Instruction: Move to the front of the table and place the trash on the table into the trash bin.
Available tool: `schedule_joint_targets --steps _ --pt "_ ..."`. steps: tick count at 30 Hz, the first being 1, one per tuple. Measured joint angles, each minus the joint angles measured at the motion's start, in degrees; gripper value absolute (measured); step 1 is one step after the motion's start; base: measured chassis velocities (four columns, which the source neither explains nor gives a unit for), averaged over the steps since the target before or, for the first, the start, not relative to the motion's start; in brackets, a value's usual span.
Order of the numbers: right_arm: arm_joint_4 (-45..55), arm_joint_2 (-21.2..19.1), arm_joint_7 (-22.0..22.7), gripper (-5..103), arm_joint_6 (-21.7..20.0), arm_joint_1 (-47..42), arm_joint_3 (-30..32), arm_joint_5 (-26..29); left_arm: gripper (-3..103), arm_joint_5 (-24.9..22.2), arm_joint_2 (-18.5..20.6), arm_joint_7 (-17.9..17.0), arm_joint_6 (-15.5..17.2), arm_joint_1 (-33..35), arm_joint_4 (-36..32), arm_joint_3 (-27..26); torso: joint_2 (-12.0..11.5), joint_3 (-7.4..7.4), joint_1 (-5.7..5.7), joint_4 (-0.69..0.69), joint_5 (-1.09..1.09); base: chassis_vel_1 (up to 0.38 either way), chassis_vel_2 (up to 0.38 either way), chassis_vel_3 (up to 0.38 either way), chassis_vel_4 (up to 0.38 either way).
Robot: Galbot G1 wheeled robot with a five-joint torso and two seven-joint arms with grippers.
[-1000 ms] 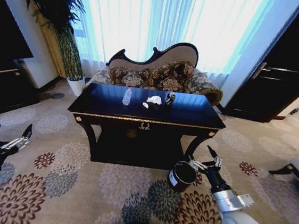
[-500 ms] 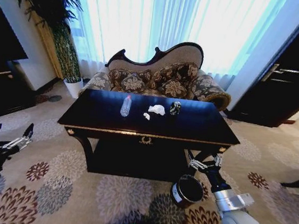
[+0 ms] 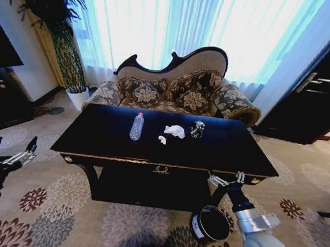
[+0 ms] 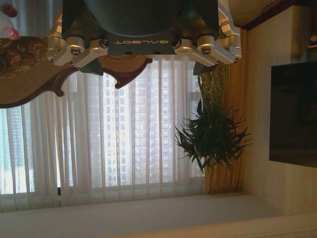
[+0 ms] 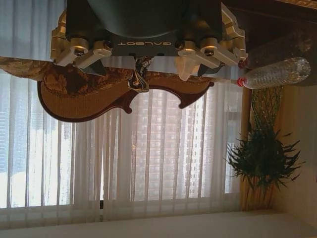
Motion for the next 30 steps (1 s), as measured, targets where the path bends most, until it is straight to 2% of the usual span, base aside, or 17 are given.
schedule_joint_targets --steps 16,20,24,25,27,29,30 --pt "0.21 0.01 -1.2 100 0.49 0.17 -0.2 -0.02 100 -0.05 -0.05 0.05 -0.03 0.21 -0.67 -0.02 0.02 0.0 0.0 0.0 0.0 0.0 0.0 0.0 0.0" --pt "0.23 -0.03 -1.44 100 0.76 0.17 -0.15 0.04 100 -0.57 0.68 -0.88 0.62 0.02 -1.52 0.4 0.02 -0.01 -0.01 0.01 0.0 0.0 0.0 0.0 0.0" --pt "0.62 0.15 -1.59 100 1.12 0.14 -0.48 0.02 100 -3.73 3.99 -4.53 2.63 -0.59 -2.51 1.65 0.02 0.0 0.0 0.0 0.0 0.0 0.0 0.0 0.0" --pt "0.62 0.15 -1.59 100 1.12 0.14 -0.48 0.02 100 -3.73 3.99 -4.53 2.63 -0.59 -2.51 1.65 0.02 0.0 0.0 0.0 0.0 0.0 0.0 0.0 0.0" --pt "1.56 -0.36 -1.6 100 1.12 0.56 -0.91 -0.01 100 -5.83 6.73 -7.98 4.25 -1.63 -2.86 3.17 0.02 0.0 -0.01 0.03 -0.01 0.0 0.0 0.0 0.0" --pt "1.83 -0.42 -1.59 100 1.13 0.54 -0.91 -0.01 100 -6.02 7.58 -8.58 4.62 -2.24 -2.83 3.79 0.02 0.0 -0.01 0.03 -0.01 0.0 0.0 0.0 0.0" --pt "2.57 -0.52 -1.59 100 1.13 0.51 -0.87 0.01 100 -6.51 9.74 -9.99 5.46 -4.17 -2.32 5.33 0.02 0.0 -0.01 0.02 0.0 0.0 0.0 0.0 0.0"
